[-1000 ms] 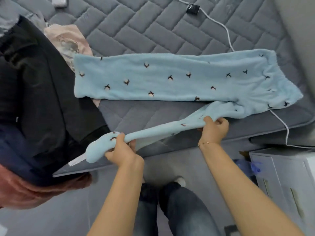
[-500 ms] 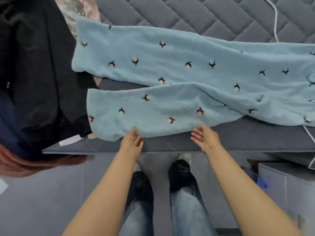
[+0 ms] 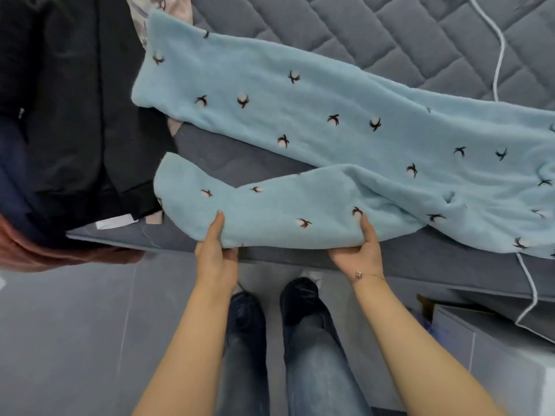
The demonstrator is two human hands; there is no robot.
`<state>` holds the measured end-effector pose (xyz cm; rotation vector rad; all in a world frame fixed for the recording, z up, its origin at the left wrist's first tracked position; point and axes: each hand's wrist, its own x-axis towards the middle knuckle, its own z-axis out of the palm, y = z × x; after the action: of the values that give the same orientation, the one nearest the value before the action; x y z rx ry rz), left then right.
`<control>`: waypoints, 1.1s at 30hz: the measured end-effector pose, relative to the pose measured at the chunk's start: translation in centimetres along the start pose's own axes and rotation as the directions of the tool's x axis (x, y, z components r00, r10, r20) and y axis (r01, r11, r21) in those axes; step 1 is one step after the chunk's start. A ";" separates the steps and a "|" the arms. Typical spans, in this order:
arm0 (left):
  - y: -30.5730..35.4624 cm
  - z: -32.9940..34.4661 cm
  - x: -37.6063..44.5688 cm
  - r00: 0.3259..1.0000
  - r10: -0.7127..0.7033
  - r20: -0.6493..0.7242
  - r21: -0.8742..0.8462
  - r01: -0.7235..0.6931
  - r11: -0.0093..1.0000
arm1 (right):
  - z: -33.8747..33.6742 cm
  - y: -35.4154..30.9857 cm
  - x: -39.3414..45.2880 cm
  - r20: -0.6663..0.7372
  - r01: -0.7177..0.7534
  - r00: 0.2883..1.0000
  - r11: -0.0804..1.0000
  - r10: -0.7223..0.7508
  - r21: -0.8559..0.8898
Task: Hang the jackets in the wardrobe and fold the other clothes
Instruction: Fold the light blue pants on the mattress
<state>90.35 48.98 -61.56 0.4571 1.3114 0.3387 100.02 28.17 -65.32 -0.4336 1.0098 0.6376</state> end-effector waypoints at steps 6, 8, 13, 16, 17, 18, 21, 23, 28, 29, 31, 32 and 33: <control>1.0 -0.8 -5.6 0.986 -0.160 -0.046 -0.042 0.158 0.987 | -1.5 -0.5 -7.3 -0.060 0.243 0.970 0.957 -0.236 0.157; 1.9 -0.9 -6.7 0.989 -0.126 -0.081 -0.048 0.122 0.991 | -1.4 -0.7 -9.6 -0.080 0.309 0.951 0.925 -0.298 0.223; 5.8 0.2 -8.5 0.990 -0.030 -0.134 -0.054 0.023 0.998 | -1.0 -0.7 -14.8 -0.179 0.458 0.888 0.846 -0.424 0.271; 8.1 1.5 -9.1 0.996 -0.064 -0.065 -0.084 0.059 0.995 | 0.5 -1.8 -16.7 -0.241 0.557 0.820 0.820 -0.519 0.132; 8.8 2.2 -9.3 0.997 -0.077 -0.024 -0.112 0.074 0.991 | 1.3 -2.4 -17.0 -0.262 0.591 0.790 0.801 -0.554 0.090; 9.5 2.9 -9.3 0.996 -0.087 0.013 -0.150 0.087 0.985 | 2.1 -3.1 -17.1 -0.273 0.621 0.762 0.782 -0.586 0.053; 11.6 5.7 -9.0 0.992 -0.111 0.064 -0.231 0.123 0.965 | 5.0 -5.4 -16.4 -0.230 0.646 0.736 0.762 -0.637 -0.045; 12.8 7.9 -7.9 0.994 -0.093 0.049 -0.217 0.101 0.971 | 7.4 -7.0 -14.7 -0.183 0.632 0.747 0.768 -0.640 -0.105; 14.9 14.3 -3.0 0.929 0.237 -0.285 -0.059 -0.263 0.963 | 14.7 -10.9 -8.0 -0.096 0.577 0.785 0.778 -0.612 -0.247; 15.3 15.4 -1.6 0.892 0.323 -0.317 -0.029 -0.350 0.936 | 16.0 -11.6 -6.3 -0.078 0.562 0.794 0.776 -0.603 -0.287; 15.6 17.8 1.9 0.849 0.432 -0.306 0.026 -0.446 0.895 | 18.4 -13.1 -2.6 -0.056 0.539 0.807 0.771 -0.588 -0.338; 15.4 19.1 3.9 0.833 0.470 -0.292 0.067 -0.473 0.879 | 19.4 -14.1 -0.6 -0.059 0.531 0.808 0.769 -0.586 -0.357; 15.2 20.5 5.9 0.820 0.503 -0.273 0.108 -0.494 0.863 | 20.3 -14.9 1.3 -0.066 0.523 0.810 0.769 -0.582 -0.368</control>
<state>111.92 62.34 -54.96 0.8074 1.4744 0.8544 123.48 29.83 -56.22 -1.0668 0.8746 0.2242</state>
